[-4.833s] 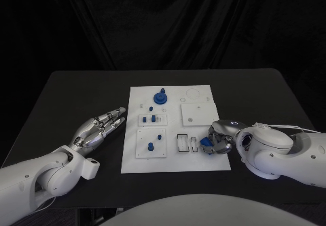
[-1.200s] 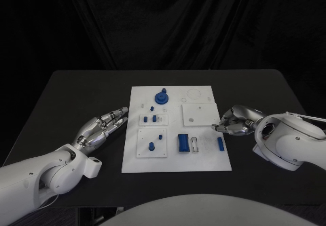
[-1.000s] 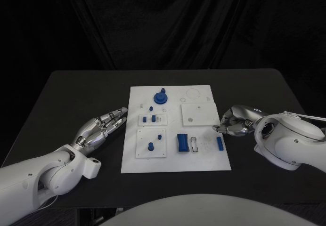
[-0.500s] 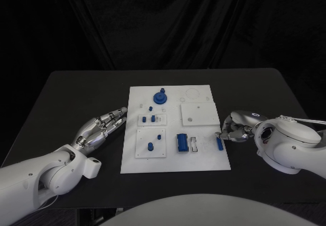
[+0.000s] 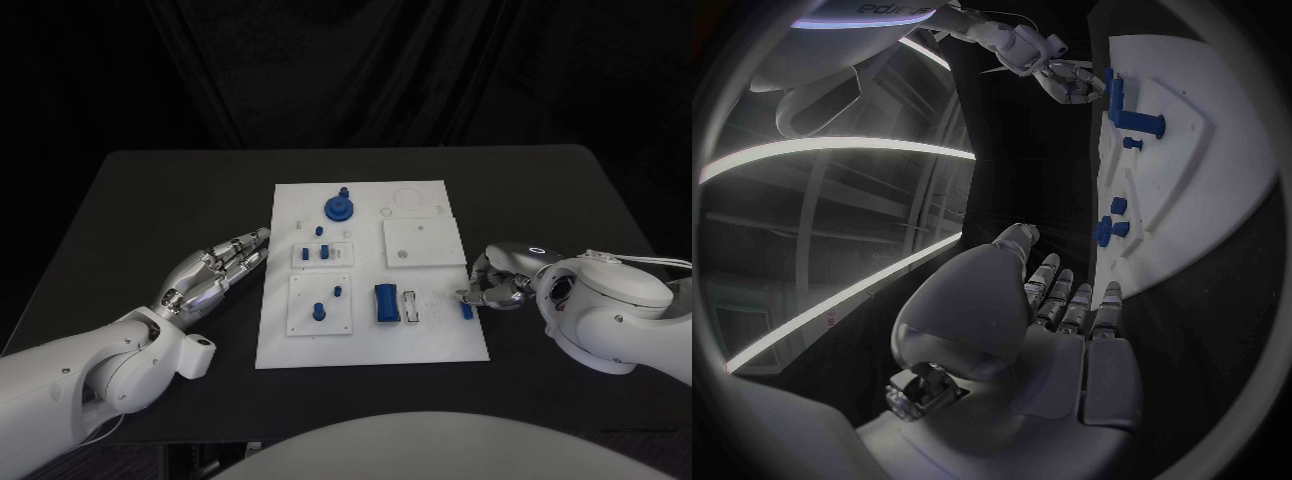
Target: Assemble the parts on the task board
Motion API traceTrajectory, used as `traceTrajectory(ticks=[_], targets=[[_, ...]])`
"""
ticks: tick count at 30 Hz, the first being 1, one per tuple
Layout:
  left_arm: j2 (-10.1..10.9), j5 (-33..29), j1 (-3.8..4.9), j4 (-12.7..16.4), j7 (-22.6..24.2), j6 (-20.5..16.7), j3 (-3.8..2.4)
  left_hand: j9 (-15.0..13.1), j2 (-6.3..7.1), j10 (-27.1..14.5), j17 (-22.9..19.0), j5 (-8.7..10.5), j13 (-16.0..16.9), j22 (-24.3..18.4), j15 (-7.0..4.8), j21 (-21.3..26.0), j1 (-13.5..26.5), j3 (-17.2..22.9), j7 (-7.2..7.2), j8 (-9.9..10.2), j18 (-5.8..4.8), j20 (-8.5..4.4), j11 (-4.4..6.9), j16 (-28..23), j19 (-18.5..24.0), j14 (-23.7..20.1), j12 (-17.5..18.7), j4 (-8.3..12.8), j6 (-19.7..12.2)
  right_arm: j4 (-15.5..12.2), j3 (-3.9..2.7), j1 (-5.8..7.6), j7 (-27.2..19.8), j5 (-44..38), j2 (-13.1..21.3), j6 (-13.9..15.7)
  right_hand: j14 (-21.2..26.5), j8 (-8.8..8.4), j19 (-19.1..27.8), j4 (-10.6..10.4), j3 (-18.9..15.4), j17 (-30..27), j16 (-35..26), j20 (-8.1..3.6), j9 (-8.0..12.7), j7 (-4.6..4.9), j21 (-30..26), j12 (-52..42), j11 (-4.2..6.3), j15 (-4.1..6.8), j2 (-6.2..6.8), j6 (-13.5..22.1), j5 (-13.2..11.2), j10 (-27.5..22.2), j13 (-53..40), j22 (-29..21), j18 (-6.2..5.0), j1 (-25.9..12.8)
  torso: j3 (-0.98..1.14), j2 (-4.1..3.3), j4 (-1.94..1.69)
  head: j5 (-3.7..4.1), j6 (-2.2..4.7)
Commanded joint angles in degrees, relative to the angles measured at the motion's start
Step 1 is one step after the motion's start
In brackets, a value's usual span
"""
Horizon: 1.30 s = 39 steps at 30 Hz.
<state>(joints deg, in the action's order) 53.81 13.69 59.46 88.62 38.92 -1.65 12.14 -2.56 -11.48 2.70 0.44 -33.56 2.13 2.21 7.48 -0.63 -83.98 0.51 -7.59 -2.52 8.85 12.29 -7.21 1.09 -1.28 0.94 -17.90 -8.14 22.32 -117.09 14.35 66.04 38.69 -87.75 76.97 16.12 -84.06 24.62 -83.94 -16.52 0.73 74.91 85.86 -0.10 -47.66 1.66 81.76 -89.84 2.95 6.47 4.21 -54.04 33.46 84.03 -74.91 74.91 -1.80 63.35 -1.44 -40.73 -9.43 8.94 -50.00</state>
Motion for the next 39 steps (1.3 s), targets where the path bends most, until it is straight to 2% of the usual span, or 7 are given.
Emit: traceTrajectory(ticks=[1,10,18,23,26,30,39], targets=[[-0.15,-0.15,-0.07,0.0,7.95,0.64,-0.04,0.04,0.03,-0.13,0.07,-0.04,0.07,0.06,0.31,-0.19,-0.66,0.47,-0.22,0.02,0.07,0.39,-0.4,0.21,0.09,0.0,-0.22,0.02,-0.02,0.1,0.0,-0.53,1.28,-0.63,-0.3,-1.4,-4.4,-1.04,-2.8,-0.03,-0.31,7.07,-0.27,0.5,0.91,0.15,-0.31,-0.16,-0.63,-0.62,-0.53,0.44,-0.16,5.97,-15.09,12.16,-0.38,0.19,0.0,0.01,-0.01,-0.12,0.0],[-0.18,-0.15,-0.07,-0.09,7.86,0.77,-0.04,0.04,0.03,-0.13,0.11,-0.03,0.06,0.09,0.43,-0.2,-0.68,0.6,-0.27,0.02,0.07,0.49,-0.47,0.32,0.07,0.08,-0.23,-0.01,-0.03,0.56,0.0,-1.5,1.34,-0.63,-1.46,-1.22,-4.39,-2.95,-2.8,0.26,0.04,6.92,-0.34,0.8,3.14,0.4,-0.38,-0.16,-0.88,-0.88,-0.25,-0.28,1.97,5.97,-15.09,12.15,-0.39,2.35,0.0,0.0,-0.03,-0.21,0.0],[-0.34,-0.15,-0.09,-0.16,7.78,1.05,-0.04,0.02,0.04,-0.11,0.14,-0.01,0.07,0.09,0.55,-0.2,-0.68,0.74,-0.35,0.0,0.07,0.6,-0.6,0.42,0.06,0.17,-0.32,-0.05,0.07,1.21,0.0,-2.32,1.39,0.0,-2.78,-1.8,-4.33,-4.11,-2.74,1.21,1.43,6.6,-0.51,0.8,4.62,0.39,-0.56,-0.16,-0.85,-0.85,-0.05,-0.8,5.73,5.97,-15.09,12.1,-0.43,6.35,0.0,0.0,-0.02,-0.24,0.0],[-0.41,-0.15,-0.12,-0.17,7.75,1.21,-0.04,0.0,0.05,-0.07,0.18,-0.05,0.09,0.09,0.72,-0.21,-0.67,0.96,-0.54,-0.03,0.05,0.74,-0.86,0.55,0.05,0.27,-0.46,-0.13,0.21,1.52,-0.01,-2.52,1.24,1.44,-3.61,-0.63,-4.16,-5.02,-2.54,3.11,3.57,5.85,-0.95,0.8,5.77,0.45,-1.08,-0.16,-0.87,-0.85,-0.53,-0.88,8.45,5.97,-15.09,11.94,-0.55,10.71,-0.02,0.02,-0.03,-0.24,0.0],[-0.4,-0.15,-0.14,-0.2,7.75,1.28,-0.04,0.0,0.06,-0.06,0.19,-0.07,0.09,0.13,0.75,-0.22,-0.67,1.01,-0.58,-0.03,0.04,0.77,-0.92,0.58,0.02,0.3,-0.47,-0.14,0.21,1.63,-0.01,-2.58,0.66,3.33,-3.93,2.35,-4.16,-5.03,-2.54,3.89,4.26,5.84,-0.96,0.78,5.91,0.38,-1.1,-0.16,-0.8,-0.8,-0.67,-1.06,9.15,5.97,-15.09,11.94,-0.55,12.07,-0.02,0.0,-0.04,-0.36,0.0],[-0.34,-0.15,-0.16,-0.26,7.77,1.35,-0.04,0.0,0.11,0.04,0.22,-0.01,0.13,0.15,0.86,-0.24,-0.66,1.13,-0.62,-0.03,0.02,0.85,-1.1,0.68,0.0,0.37,-0.81,-0.19,0.18,1.49,-0.02,-2.62,-1.51,8.11,-4.01,7.68,-4.2,-4.63,-2.61,4.94,5.43,5.95,-0.9,0.7,5.87,0.36,-0.95,-0.16,-0.76,-0.75,-0.49,-1.45,12.83,5.97,-15.09,12.01,-0.5,13.71,-0.02,0.03,0.0,-0.5,0.0],[-0.46,-0.15,-0.19,-0.46,7.79,1.53,-0.04,0.0,0.17,0.12,0.25,0.07,0.16,0.15,0.97,-0.24,-0.67,1.26,-0.63,-0.02,0.0,0.93,-1.27,0.78,-0.02,0.45,-1.01,-0.21,0.13,-0.17,-0.05,-2.59,-10.4,24.55,-3.69,18.94,-4.4,-3.54,-2.9,4.64,5.79,6.74,-0.41,0.59,5.47,0.07,-0.29,-0.16,-0.52,-0.59,-0.22,-2.32,14.08,5.97,-15.09,12.24,-0.35,13.09,0.01,0.02,-0.01,-0.56,0.0]])
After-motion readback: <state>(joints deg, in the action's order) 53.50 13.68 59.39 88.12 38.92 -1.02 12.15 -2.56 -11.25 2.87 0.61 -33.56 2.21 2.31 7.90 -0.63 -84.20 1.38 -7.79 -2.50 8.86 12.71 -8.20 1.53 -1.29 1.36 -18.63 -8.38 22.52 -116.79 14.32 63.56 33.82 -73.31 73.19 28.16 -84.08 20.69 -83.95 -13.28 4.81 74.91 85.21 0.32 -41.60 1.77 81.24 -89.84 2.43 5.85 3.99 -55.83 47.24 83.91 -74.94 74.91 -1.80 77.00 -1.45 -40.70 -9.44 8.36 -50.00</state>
